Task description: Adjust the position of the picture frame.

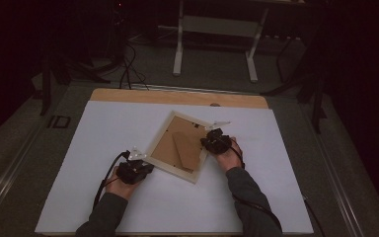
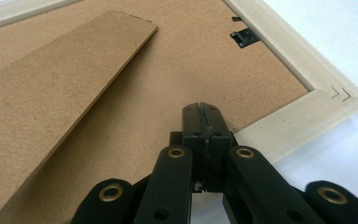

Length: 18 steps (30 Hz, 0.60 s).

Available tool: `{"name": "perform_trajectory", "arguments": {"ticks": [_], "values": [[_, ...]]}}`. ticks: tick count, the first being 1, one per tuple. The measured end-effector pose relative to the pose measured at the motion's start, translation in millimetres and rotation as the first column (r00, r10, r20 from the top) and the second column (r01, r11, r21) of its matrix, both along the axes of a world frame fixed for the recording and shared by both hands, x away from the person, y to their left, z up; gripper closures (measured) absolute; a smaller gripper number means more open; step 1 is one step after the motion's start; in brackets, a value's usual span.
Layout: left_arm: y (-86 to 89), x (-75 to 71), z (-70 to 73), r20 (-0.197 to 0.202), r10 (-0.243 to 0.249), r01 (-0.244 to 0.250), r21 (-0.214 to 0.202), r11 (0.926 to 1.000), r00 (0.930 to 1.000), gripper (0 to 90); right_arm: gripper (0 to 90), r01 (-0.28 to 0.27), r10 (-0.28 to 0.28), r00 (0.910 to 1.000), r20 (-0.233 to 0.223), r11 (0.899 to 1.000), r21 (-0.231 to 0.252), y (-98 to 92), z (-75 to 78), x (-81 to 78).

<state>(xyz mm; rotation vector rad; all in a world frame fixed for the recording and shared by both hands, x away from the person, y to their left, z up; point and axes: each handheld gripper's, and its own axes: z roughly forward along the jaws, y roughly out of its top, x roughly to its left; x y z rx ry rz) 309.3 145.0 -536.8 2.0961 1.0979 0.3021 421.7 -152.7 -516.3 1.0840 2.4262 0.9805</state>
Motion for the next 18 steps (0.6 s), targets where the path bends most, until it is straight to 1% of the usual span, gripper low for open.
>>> {"name": "perform_trajectory", "arguments": {"ticks": [10,13,18], "values": [[-4.7,4.0,-1.0,-0.004,0.005,-0.005,-0.019,0.9998,1.0000,89.9,90.0,0.005,-0.005,0.9999,-0.015,1.000,-0.006,-6.5,0.6,-7.4],[-4.6,6.8,-1.5,-0.013,0.009,-0.009,-0.035,0.9993,0.9999,90.0,90.0,0.008,-0.008,0.9999,-0.010,1.000,-0.001,-10.4,0.1,-12.2],[-9.1,11.8,-1.5,-0.014,0.008,-0.009,-0.038,0.9993,0.9999,89.9,90.0,0.012,-0.012,0.9998,-0.016,1.000,0.012,-17.6,-0.3,-21.0]]}}
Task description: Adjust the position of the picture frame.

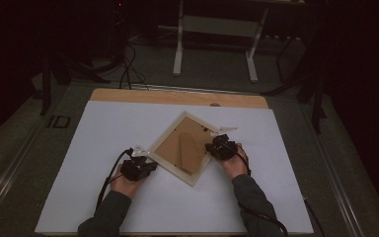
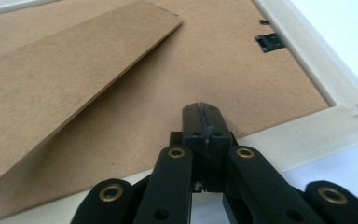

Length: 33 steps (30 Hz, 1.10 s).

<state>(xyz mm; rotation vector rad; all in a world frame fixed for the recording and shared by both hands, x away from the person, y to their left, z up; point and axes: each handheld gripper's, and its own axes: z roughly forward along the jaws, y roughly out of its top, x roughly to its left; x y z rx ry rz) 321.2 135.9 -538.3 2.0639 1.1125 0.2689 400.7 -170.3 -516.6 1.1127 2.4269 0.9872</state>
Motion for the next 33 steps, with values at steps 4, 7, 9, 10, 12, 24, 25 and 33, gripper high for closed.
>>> {"name": "perform_trajectory", "arguments": {"ticks": [4,7,9,10,12,24,25,33], "values": [[-2.8,3.0,-0.4,0.000,0.007,-0.007,-0.005,1.0000,1.0000,89.9,90.0,-0.004,0.004,1.0000,0.000,1.000,-0.003,-2.4,0.1,-6.7],[-4.4,4.7,-0.2,0.003,0.009,-0.009,-0.001,1.0000,1.0000,89.9,90.0,-0.009,0.009,1.0000,0.002,1.000,0.000,-2.6,-0.3,-11.9],[-4.5,6.1,-0.3,0.002,0.007,-0.007,0.000,1.0000,1.0000,89.9,90.0,-0.012,0.012,0.9998,0.015,1.000,-0.015,-1.8,-0.4,-15.6],[-4.9,7.0,-0.5,0.002,0.010,-0.010,-0.005,0.9999,0.9999,89.9,90.0,-0.011,0.011,0.9998,0.017,1.000,-0.018,-1.8,-0.3,-16.7],[-5.7,8.0,-0.8,0.003,0.014,-0.013,-0.009,0.9999,0.9999,89.9,90.0,-0.009,0.010,0.9998,0.015,1.000,-0.016,-3.3,-0.3,-18.4],[-7.1,9.4,-1.4,0.003,0.027,-0.027,-0.019,0.9995,0.9996,89.9,90.0,0.044,-0.044,0.9988,0.023,0.999,0.013,-33.0,2.4,3.9],[-7.1,9.3,-1.3,0.001,0.028,-0.028,-0.018,0.9995,0.9996,89.9,90.0,0.057,-0.058,0.9981,0.022,0.998,0.020,-37.4,2.8,6.6],[-9.0,8.2,-1.3,0.006,0.037,-0.037,-0.014,0.9992,0.9993,89.9,90.0,0.205,-0.209,0.9772,0.037,0.975,0.085,-72.9,9.2,28.8]]}}
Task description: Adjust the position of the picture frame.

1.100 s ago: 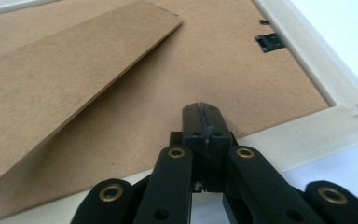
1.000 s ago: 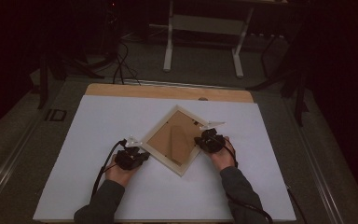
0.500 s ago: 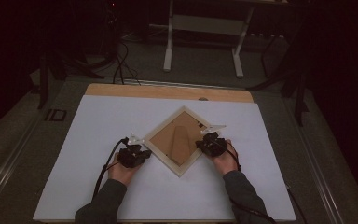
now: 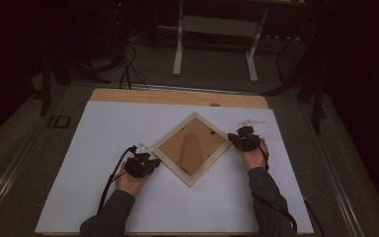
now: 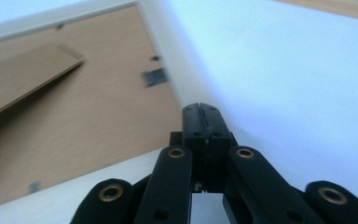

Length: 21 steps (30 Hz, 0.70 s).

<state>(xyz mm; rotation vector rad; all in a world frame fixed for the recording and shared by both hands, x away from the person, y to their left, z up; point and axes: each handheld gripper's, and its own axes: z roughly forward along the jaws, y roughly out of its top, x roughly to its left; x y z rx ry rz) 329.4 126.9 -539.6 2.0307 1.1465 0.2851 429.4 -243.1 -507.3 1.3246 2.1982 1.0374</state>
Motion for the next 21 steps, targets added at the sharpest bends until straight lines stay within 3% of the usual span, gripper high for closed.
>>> {"name": "perform_trajectory", "arguments": {"ticks": [9,21], "values": [[-5.1,-5.0,2.6,-0.004,-0.028,0.028,-0.017,0.9995,0.9996,89.9,90.0,0.078,-0.077,0.9967,-0.023,0.997,0.020,-13.5,-5.6,12.2],[-12.2,-8.3,1.1,-0.016,-0.042,0.042,0.000,0.9991,0.9990,89.8,90.0,0.102,-0.101,0.9930,-0.061,0.995,0.008,-17.0,-13.5,19.0]]}}
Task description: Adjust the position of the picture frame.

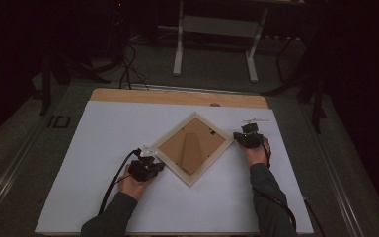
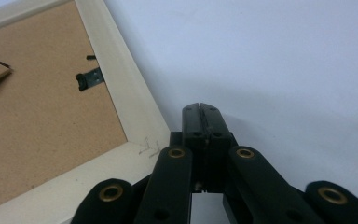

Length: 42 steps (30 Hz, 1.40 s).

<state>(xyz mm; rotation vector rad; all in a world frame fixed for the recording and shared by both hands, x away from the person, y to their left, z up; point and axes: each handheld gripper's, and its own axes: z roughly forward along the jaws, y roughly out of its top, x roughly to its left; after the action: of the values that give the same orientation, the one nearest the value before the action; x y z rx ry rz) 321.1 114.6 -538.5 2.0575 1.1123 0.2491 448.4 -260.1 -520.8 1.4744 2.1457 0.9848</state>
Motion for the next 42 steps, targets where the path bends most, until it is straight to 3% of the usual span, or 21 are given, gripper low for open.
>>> {"name": "perform_trajectory", "arguments": {"ticks": [11,21,29,37,42], "values": [[-0.6,0.6,-0.3,0.010,0.008,-0.008,0.003,1.0000,0.9999,89.8,90.0,-0.011,0.010,0.9992,-0.038,1.000,-0.020,-1.7,-6.7,1.6],[-0.6,1.2,-0.4,0.011,0.012,-0.012,0.005,0.9999,0.9999,89.9,90.0,-0.033,0.032,0.9986,-0.042,0.999,-0.024,-5.5,-7.1,-3.7],[-0.9,1.0,-0.3,0.010,0.015,-0.015,0.008,0.9999,0.9998,89.8,90.0,-0.030,0.029,0.9987,-0.041,0.999,-0.026,-2.1,-4.8,3.8],[0.0,1.5,-0.2,0.003,0.014,-0.014,0.002,0.9999,0.9999,89.9,90.0,-0.047,0.045,0.9968,-0.067,0.999,-0.023,-2.5,-5.1,5.3],[1.1,2.8,-0.5,0.004,0.026,-0.026,-0.002,0.9997,0.9997,89.9,90.0,-0.080,0.077,0.9942,-0.076,0.996,-0.049,-0.6,-3.2,1.6]]}}
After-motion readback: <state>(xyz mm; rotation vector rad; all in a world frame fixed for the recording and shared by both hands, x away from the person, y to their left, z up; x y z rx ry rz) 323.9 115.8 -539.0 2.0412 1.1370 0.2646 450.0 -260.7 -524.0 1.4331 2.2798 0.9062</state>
